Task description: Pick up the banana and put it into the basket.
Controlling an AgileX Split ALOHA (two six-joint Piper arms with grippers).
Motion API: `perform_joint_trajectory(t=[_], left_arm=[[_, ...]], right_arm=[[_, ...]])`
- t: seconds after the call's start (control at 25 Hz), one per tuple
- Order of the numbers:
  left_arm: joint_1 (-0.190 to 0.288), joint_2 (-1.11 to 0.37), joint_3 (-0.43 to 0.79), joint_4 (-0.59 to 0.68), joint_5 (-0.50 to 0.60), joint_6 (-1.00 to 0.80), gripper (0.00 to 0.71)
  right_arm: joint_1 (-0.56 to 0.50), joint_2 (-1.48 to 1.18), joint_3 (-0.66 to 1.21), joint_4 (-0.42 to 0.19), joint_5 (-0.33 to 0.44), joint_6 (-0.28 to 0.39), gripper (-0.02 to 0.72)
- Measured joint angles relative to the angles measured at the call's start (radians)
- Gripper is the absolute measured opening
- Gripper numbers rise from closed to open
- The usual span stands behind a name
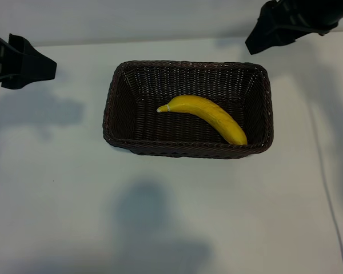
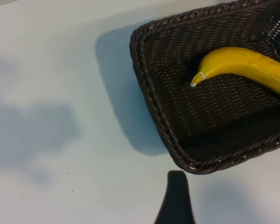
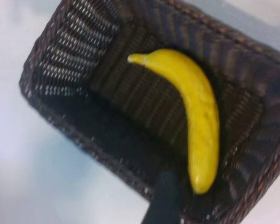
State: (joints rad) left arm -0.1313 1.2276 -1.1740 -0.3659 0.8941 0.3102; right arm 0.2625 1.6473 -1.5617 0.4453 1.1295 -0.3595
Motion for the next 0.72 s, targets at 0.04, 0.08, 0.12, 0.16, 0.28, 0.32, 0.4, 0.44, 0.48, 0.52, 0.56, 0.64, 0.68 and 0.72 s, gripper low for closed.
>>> perform_joint_trajectory(t=[0.04, 0.08, 0.12, 0.16, 0.28, 0.32, 0.4, 0.44, 0.48, 0.52, 0.56, 0.64, 0.68, 0.72], left_arm=[[0.0, 0.0, 0.0, 0.0, 0.0, 0.0, 0.61], [0.0, 0.0, 0.0, 0.0, 0.0, 0.0, 0.61], [0.0, 0.0, 0.0, 0.0, 0.0, 0.001, 0.61], [0.0, 0.0, 0.0, 0.0, 0.0, 0.001, 0.61], [0.0, 0.0, 0.0, 0.0, 0.0, 0.001, 0.61], [0.0, 0.0, 0.0, 0.0, 0.0, 0.001, 0.61], [0.0, 0.0, 0.0, 0.0, 0.0, 0.001, 0.61], [0.0, 0.0, 0.0, 0.0, 0.0, 0.001, 0.61], [0.0, 0.0, 0.0, 0.0, 0.0, 0.001, 0.61], [0.0, 0.0, 0.0, 0.0, 0.0, 0.001, 0.61], [0.0, 0.0, 0.0, 0.0, 0.0, 0.001, 0.61], [0.0, 0.0, 0.0, 0.0, 0.0, 0.001, 0.61], [0.0, 0.0, 0.0, 0.0, 0.0, 0.001, 0.61], [0.0, 0.0, 0.0, 0.0, 0.0, 0.001, 0.61]], right_arm=[[0.0, -0.011, 0.0, 0.0, 0.014, 0.0, 0.657], [0.0, -0.021, 0.0, 0.0, 0.026, 0.0, 0.657], [0.0, -0.029, 0.0, 0.001, 0.035, 0.0, 0.655], [0.0, -0.037, 0.0, 0.001, 0.04, 0.0, 0.655], [0.0, -0.059, 0.0, 0.001, 0.063, 0.004, 0.652], [0.0, -0.068, 0.0, 0.001, 0.072, 0.004, 0.651], [0.0, -0.088, 0.0, 0.002, 0.083, 0.004, 0.65], [0.0, -0.1, 0.0, 0.003, 0.087, 0.004, 0.649], [0.0, -0.112, 0.0, 0.004, 0.09, 0.004, 0.648], [0.0, -0.123, 0.0, 0.005, 0.092, 0.004, 0.647], [0.0, -0.133, 0.0, 0.005, 0.093, 0.004, 0.647], [0.0, -0.151, 0.0, 0.005, 0.093, 0.004, 0.646], [0.0, -0.157, 0.0, 0.005, 0.094, 0.004, 0.646], [0.0, -0.16, 0.0, 0.005, 0.094, 0.004, 0.644]])
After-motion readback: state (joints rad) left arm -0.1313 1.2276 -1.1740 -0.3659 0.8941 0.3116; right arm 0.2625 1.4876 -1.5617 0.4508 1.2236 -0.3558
